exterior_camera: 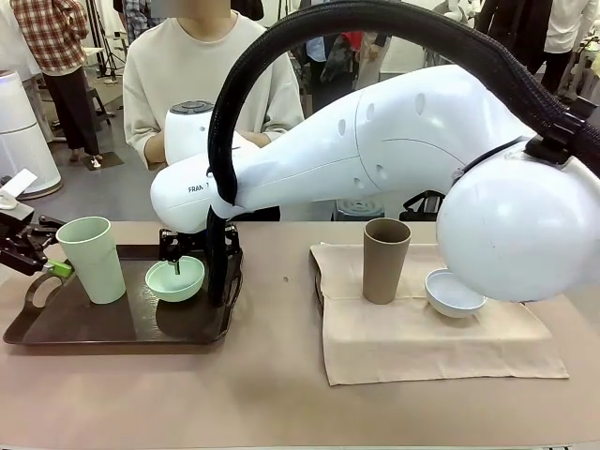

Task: Set up a tray with a mat and arrange the tableware.
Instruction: Pick up the Picnic Bowl and Reusable plastic cup from the Handle tray in front of the human's position and hold them in the air.

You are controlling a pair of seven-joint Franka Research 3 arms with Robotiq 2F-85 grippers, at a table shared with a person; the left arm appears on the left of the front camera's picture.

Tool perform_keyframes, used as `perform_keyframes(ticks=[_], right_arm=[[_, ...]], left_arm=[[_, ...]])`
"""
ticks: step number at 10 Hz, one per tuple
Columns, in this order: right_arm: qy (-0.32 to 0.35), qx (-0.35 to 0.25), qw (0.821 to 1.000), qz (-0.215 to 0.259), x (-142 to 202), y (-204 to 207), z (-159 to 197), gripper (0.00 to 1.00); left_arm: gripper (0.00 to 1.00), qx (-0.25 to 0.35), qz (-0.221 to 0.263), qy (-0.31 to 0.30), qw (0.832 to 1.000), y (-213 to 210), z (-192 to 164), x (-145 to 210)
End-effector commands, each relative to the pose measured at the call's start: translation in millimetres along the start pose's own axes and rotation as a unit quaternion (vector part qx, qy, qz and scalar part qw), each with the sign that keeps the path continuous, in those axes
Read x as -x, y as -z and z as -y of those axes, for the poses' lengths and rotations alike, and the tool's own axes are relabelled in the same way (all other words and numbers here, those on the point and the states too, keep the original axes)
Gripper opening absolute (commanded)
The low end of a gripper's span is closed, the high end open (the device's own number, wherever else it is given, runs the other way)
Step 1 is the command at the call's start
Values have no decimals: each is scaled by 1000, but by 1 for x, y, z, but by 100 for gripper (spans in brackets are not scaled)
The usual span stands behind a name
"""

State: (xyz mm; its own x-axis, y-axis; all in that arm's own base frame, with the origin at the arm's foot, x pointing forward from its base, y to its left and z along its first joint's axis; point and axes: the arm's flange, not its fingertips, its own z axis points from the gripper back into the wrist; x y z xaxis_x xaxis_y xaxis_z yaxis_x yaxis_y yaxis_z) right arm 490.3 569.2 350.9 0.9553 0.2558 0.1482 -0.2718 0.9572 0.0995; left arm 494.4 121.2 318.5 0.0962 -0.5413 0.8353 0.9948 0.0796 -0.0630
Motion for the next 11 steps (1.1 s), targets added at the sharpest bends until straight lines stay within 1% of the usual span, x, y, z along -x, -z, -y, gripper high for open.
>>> perform_keyframes(ticks=[1, 6, 11], right_arm=[[23, 15, 999, 25, -3, 3, -7, 100], [21, 7, 999, 26, -6, 4, -6, 100], [32, 3, 999, 21, -12, 17, -5, 100]], left_arm=[[100, 7, 20, 1, 1000, 9, -7, -1], [100, 20, 6, -6, 1000, 30, -12, 0], [100, 33, -5, -3, 999, 47, -7, -1]])
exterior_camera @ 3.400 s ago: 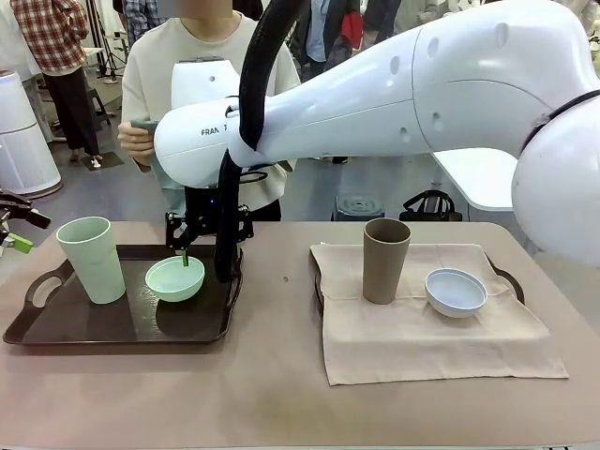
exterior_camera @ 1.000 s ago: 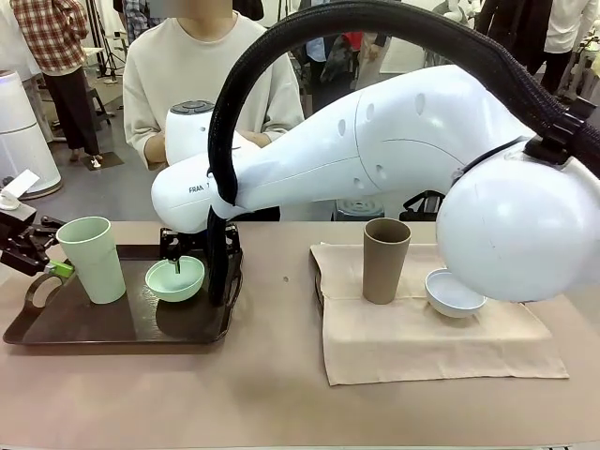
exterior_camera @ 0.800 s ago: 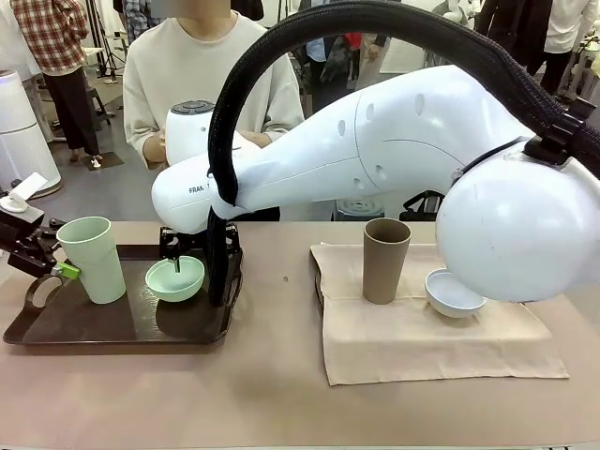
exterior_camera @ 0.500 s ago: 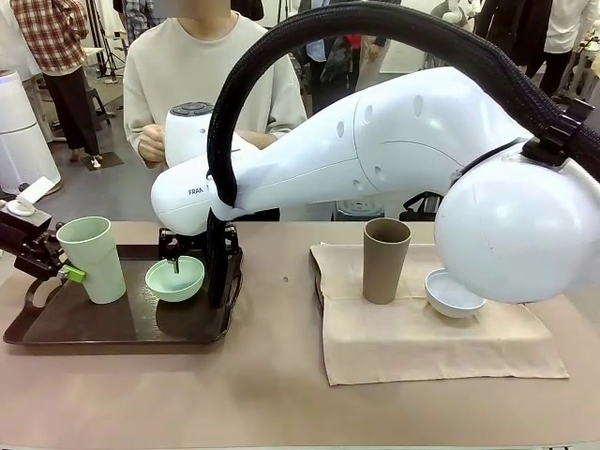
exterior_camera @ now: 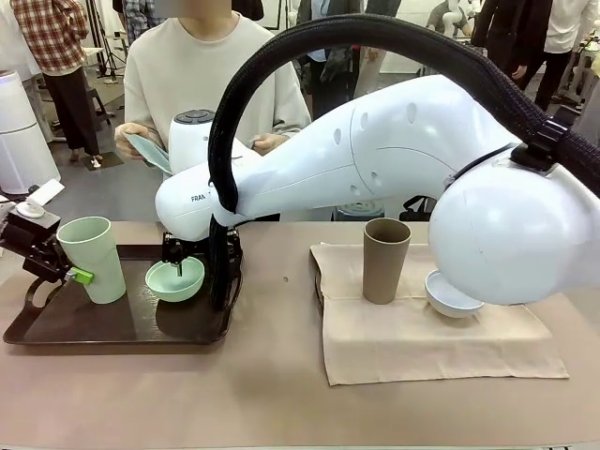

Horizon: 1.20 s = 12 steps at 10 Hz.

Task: Set up a tray with a mat and arrange the tableware.
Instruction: Pick up the Picnic Bowl and Reusable plastic cup from the Handle tray in front of the human's position and hold them in the air.

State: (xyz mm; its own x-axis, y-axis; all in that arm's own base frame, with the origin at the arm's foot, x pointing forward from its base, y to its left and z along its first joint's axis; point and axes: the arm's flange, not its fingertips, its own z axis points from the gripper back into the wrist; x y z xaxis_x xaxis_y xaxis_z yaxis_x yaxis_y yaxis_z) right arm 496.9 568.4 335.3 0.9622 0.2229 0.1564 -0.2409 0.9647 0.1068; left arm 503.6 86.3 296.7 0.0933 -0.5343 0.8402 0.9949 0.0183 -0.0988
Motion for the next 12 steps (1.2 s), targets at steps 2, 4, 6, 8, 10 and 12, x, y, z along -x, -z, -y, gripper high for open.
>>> perform_keyframes(ticks=[2, 4, 6, 8, 10, 12], right_arm=[[10, 5, 1000, 10, -8, 5, -9, 91], [7, 3, 1000, 8, -8, 5, -9, 33], [5, 5, 1000, 8, -9, 7, -11, 0], [5, 7, 1000, 6, -9, 7, -12, 14], [9, 10, 1000, 3, -8, 7, -14, 0], [12, 10, 1000, 1, -6, -1, -16, 0]], left_arm=[[100, 0, -15, -10, 1000, 9, -1, 4], [50, 1, -19, -8, 1000, 12, -2, 6], [0, -1, -19, -8, 1000, 9, -2, 6], [0, -3, -19, -10, 1000, 8, -2, 6], [35, -6, -19, -11, 1000, 8, -1, 6], [32, -17, -27, -17, 999, 1, 1, -1]])
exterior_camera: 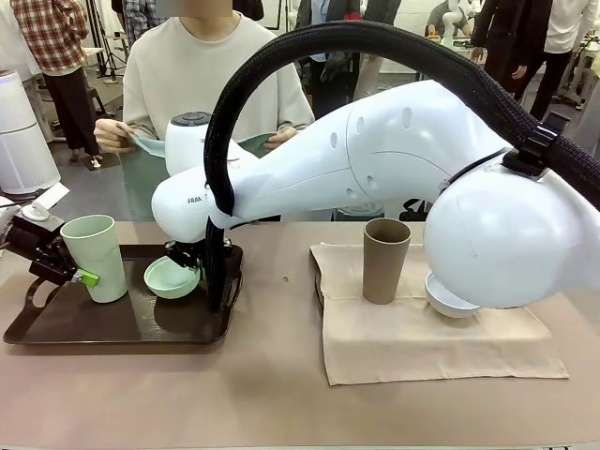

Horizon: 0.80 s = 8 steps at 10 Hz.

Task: Set up a tray with a mat and arrange the tableware.
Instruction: Pick up the Picnic Bowl and Reusable plastic cup from the Handle tray in front of the human's position and hold them in the air.

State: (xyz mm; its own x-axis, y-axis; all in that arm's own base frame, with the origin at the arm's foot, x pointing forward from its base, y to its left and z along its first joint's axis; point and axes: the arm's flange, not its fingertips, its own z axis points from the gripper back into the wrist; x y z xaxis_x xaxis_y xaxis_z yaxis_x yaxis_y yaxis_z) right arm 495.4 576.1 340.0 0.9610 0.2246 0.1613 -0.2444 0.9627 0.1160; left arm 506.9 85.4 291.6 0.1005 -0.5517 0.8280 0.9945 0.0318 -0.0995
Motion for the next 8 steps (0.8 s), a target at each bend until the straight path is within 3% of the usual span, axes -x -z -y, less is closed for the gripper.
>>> perform_keyframes(ticks=[1, 3, 4, 8], right_arm=[[21, 16, 1000, 7, -3, -12, -6, 0], [35, 43, 998, -1, 5, -53, -4, 0], [42, 41, 998, -3, 15, -90, -4, 0], [50, 19, 997, 63, 48, -205, -7, 0]], left_arm=[[0, -20, -20, -11, 1000, -6, 11, -17], [0, -30, -17, -5, 999, -36, 22, -42], [80, -43, -14, 0, 999, -59, 41, -69], [80, -85, -4, 54, 995, -128, 99, -154]])
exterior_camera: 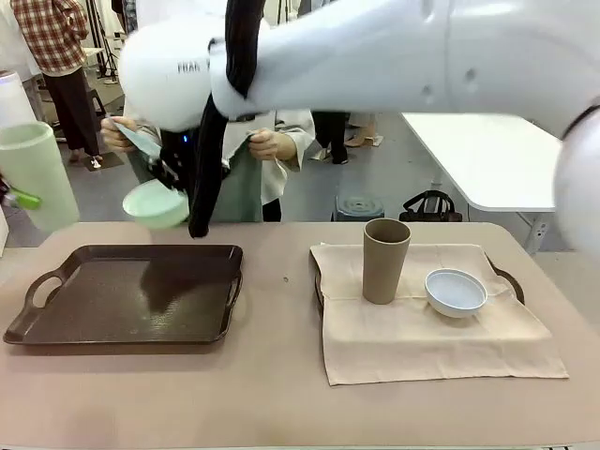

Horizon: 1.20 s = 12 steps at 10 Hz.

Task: Set up a tray with a mat and arrange the tableware.
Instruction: Pick up the Picnic Bowl and Reusable plastic cup from the Handle tray in front of the human's position and hold them in the air, then place the Picnic Bowl and Reusable plastic cup back onto the Handle tray in front of the human's position.

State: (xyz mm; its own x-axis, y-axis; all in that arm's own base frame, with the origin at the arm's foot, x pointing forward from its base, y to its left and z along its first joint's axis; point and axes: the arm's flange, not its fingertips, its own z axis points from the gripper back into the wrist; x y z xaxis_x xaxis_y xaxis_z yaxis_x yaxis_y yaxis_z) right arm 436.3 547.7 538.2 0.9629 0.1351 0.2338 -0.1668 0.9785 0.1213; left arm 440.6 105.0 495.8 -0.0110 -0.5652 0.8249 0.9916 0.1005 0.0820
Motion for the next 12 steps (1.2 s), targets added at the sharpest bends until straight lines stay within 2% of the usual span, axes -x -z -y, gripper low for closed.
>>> perform_keyframes(ticks=[1, 3, 4, 12], right_arm=[[10, 5, 999, 30, 21, -19, 2, 0], [9, -6, 999, 44, 28, -42, -1, 0], [-1, -12, 1000, 19, 14, -40, -3, 0], [-1, -12, 1000, 19, 14, -40, -3, 0]], left_arm=[[80, -2, 2, 0, 1000, -10, 13, -16], [80, -22, 1, 10, 1000, -23, 25, -35], [80, -11, 6, 15, 1000, -20, 15, -27], [80, -11, 6, 15, 1000, -20, 15, -27]])
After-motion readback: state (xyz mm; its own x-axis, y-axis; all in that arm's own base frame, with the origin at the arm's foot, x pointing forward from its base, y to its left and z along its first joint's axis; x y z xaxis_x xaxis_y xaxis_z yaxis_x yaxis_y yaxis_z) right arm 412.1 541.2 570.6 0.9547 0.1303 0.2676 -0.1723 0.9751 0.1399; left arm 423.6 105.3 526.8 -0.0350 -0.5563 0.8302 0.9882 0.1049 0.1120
